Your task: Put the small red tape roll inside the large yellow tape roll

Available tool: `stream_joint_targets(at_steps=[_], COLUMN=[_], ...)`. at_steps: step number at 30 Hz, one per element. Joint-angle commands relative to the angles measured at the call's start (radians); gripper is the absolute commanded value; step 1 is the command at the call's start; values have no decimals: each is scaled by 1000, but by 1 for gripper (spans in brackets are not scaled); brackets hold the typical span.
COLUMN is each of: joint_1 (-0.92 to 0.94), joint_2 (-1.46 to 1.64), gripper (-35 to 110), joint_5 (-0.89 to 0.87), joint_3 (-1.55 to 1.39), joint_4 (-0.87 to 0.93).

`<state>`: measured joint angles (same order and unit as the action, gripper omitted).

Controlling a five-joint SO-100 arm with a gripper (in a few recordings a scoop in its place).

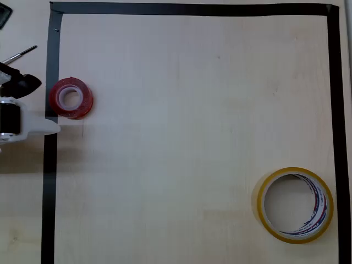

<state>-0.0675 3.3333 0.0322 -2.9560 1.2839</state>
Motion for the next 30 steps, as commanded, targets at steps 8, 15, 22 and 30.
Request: stream_joint_targets(at_steps=[8, 15, 22, 30], joint_1=[-2, -6, 40, -55], joint_2=[3, 3, -319, -842], gripper=[0, 0, 0, 0], joint_5=[28, 26, 8, -71], joint_3=[-41, -11, 166, 509], joint_4=[2, -18, -179, -189])
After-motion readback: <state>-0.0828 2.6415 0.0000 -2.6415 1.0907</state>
